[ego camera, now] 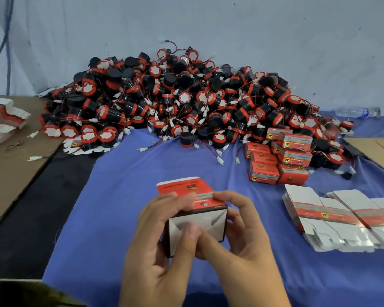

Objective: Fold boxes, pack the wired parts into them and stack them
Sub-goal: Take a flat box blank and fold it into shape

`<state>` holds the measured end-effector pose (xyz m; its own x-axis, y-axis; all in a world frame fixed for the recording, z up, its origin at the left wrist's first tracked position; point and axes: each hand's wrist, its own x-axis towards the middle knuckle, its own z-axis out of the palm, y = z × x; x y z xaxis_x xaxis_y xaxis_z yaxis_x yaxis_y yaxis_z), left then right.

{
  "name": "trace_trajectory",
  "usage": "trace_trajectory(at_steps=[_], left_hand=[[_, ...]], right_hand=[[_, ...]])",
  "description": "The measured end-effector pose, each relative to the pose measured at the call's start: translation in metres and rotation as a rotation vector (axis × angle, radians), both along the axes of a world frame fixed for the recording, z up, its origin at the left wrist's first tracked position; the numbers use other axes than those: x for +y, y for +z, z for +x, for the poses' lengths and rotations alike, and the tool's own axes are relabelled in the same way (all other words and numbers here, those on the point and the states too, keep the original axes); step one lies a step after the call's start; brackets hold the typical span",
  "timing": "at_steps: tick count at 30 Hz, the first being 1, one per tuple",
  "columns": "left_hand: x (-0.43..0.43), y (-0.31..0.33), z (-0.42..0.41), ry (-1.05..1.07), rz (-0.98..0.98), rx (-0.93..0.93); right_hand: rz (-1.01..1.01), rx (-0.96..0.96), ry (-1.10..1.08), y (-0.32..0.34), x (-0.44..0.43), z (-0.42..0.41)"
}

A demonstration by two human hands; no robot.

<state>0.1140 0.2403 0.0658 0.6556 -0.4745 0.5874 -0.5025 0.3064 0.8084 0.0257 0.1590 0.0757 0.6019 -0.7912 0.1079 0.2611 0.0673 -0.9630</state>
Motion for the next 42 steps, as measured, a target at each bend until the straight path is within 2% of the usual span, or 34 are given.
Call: trace_trajectory(at_steps=[4, 7, 10, 13, 16, 20, 22, 23, 25, 27, 29, 31, 32, 33, 35, 36, 38, 40, 41, 42], left_hand=[[0.000, -0.005, 0.000, 0.087, -0.026, -0.120], [0.001, -0.005, -0.003, 0.110, -0.054, -0.094], [0.002, -0.004, -0.002, 0.068, -0.123, 0.143], [0.004, 0.000, -0.001, -0.054, -0.168, 0.395], [0.007, 0.003, -0.004, -0.064, 0.012, 0.396], [0.011, 0.004, -0.002, -0.151, 0.249, 0.401], [0.013, 0.004, 0.012, -0.311, 0.277, 0.512], [0.013, 0.005, 0.020, -0.369, 0.307, 0.535], [0.011, 0.010, 0.035, -0.362, 0.455, 0.337], [0.006, 0.013, 0.044, -0.274, 0.564, 0.109], [0.003, 0.009, 0.051, -0.258, 0.529, 0.185], [-0.003, -0.002, 0.060, -0.262, 0.440, 0.320], [-0.005, -0.011, 0.067, -0.256, 0.404, 0.369], [-0.008, -0.018, 0.074, -0.261, 0.387, 0.413], [-0.013, -0.036, 0.083, -0.271, 0.417, 0.454], [-0.016, -0.045, 0.084, -0.249, 0.480, 0.414], [-0.020, -0.065, 0.083, -0.147, 0.734, 0.218], [-0.030, -0.066, 0.084, -0.142, 0.992, 0.062], [-0.028, -0.061, 0.088, -0.167, 0.978, 0.052], [-0.020, -0.055, 0.087, -0.206, 0.864, 0.312]], right_hand=[[-0.004, 0.039, -0.035, -0.006, 0.006, 0.008], [0.012, 0.037, -0.065, -0.007, 0.011, 0.012], [0.137, 0.012, -0.081, -0.010, 0.016, 0.015], [0.351, -0.165, 0.034, -0.010, 0.018, 0.016], [0.351, -0.284, 0.017, -0.009, 0.017, 0.018], [0.237, -0.328, 0.036, -0.011, 0.017, 0.016], [0.094, -0.267, 0.111, -0.012, 0.015, 0.012], [-0.032, -0.154, 0.102, -0.015, 0.012, 0.009], [-0.412, 0.173, 0.035, -0.021, 0.001, 0.005], [-0.810, 0.456, 0.075, -0.018, -0.010, 0.010], [-1.115, 0.552, 0.020, -0.016, -0.020, 0.015], [-1.248, 0.516, -0.238, -0.018, -0.028, 0.014], [-1.161, 0.469, -0.323, -0.022, -0.031, 0.013], [-0.975, 0.418, -0.357, -0.026, -0.035, 0.013], [-0.531, 0.251, -0.283, -0.046, -0.046, 0.018], [-0.384, 0.229, -0.220, -0.060, -0.053, 0.023], [-0.350, 0.368, -0.178, -0.093, -0.058, 0.029], [-0.312, 0.515, -0.161, -0.116, -0.051, 0.033], [-0.262, 0.515, -0.150, -0.121, -0.049, 0.037], [-0.150, 0.474, -0.139, -0.120, -0.049, 0.038]])
